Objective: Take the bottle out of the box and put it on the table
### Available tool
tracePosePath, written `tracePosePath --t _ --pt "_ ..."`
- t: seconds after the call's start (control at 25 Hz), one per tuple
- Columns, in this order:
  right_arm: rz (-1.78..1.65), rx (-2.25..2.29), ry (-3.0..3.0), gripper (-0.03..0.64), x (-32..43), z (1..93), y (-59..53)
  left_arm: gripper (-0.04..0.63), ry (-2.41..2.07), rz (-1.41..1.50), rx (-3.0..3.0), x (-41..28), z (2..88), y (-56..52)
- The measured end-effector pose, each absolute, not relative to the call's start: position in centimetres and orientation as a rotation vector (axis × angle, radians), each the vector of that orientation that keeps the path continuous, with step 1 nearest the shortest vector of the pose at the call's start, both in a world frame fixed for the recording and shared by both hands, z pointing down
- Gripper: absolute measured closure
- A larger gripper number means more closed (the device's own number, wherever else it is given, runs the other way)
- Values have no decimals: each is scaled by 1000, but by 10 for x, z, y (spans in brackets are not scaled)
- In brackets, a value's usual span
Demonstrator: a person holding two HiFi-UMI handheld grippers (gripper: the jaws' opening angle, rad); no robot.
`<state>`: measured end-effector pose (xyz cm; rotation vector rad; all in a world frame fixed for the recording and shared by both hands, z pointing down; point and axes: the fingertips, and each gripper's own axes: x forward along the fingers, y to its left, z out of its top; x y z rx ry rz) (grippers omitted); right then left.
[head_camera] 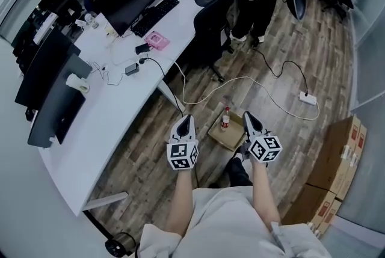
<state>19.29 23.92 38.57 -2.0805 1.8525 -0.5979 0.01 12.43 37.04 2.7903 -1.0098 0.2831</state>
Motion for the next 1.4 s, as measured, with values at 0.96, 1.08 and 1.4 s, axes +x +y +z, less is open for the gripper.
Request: tracePosePath --t 0.96,1.08,1.4 --pt "-637 -2163 1779 577 367 438 169 581 -1140 363 2688 131 411 65" --pt "-648 -2163 1795 577 365 439 163 580 -1145 395 2693 125 410 66" --pt "-659 -2215 1904 577 345 454 153 580 -1111 455 2689 129 426 60"
